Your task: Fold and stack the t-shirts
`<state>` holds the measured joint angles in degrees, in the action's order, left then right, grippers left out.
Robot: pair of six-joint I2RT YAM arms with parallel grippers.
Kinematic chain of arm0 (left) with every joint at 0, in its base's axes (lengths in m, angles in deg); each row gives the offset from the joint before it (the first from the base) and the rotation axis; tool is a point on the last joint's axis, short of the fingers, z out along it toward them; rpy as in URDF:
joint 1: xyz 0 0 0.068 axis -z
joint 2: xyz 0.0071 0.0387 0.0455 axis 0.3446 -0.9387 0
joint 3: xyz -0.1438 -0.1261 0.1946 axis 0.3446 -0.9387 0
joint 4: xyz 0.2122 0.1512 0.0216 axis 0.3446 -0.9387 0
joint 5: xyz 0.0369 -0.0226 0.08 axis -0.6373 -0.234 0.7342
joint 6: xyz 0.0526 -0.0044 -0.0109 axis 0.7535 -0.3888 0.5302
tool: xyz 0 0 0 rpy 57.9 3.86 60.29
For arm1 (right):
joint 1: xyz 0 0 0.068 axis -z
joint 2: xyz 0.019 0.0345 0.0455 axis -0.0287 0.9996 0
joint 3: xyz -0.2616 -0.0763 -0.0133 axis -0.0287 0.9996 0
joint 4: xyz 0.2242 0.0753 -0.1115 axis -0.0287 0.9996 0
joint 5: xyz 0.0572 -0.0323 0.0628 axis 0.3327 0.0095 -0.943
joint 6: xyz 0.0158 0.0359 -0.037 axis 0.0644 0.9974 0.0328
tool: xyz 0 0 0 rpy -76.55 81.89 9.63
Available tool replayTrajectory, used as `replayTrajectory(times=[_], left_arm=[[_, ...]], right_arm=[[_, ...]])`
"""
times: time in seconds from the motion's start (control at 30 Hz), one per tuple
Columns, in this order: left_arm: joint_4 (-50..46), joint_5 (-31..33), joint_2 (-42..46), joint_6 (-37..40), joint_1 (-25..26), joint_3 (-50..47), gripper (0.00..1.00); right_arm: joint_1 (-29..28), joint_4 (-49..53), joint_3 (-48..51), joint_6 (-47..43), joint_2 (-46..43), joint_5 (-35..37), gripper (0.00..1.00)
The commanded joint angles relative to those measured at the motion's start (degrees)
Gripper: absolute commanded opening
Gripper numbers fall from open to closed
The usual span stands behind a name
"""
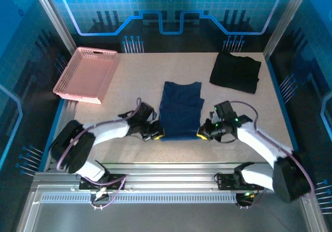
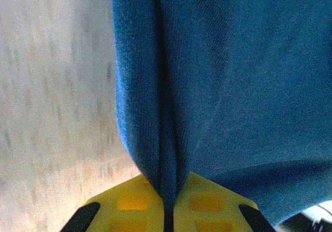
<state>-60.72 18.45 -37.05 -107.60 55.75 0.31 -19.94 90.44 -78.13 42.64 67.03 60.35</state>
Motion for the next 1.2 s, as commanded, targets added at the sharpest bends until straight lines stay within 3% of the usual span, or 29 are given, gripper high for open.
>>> replayTrajectory(times=[0.0, 0.27, 0.43, 0.63, 0.73, 0.9, 1.17], left_arm=[[-6.0, 7.4, 9.9, -8.5, 5.7, -4.8, 0.00], [-18.3, 16.1, 28.4, -19.3, 19.4, -7.5, 0.00], [-24.2, 18.4, 33.9, -20.6, 20.0, -6.3, 0.00], [-25.5, 14.7, 33.4, -17.2, 13.5, -1.6, 0.00], [-24.8, 11.0, 30.2, -13.8, 8.0, 0.6, 0.00], [-20.8, 4.6, 23.3, -8.7, -1.1, 3.8, 0.00], [-20.7, -1.4, 9.9, -0.1, -9.7, 12.8, 0.00]], right_arm=[[-1.8, 11.2, 4.3, 4.4, -11.0, 3.1, 0.00], [-6.5, 21.3, 10.6, 14.7, -37.9, 1.3, 0.00], [-7.2, 21.6, 7.4, 14.5, -39.3, 2.3, 0.00], [-6.3, 21.1, -3.5, 5.0, -24.9, 4.4, 0.00], [-4.5, 20.3, -7.8, 0.9, -16.8, 4.0, 0.00], [2.9, 19.8, -10.9, -5.2, -8.9, 1.9, 0.00], [12.6, 18.0, -14.8, -12.7, 1.7, -2.6, 0.00]])
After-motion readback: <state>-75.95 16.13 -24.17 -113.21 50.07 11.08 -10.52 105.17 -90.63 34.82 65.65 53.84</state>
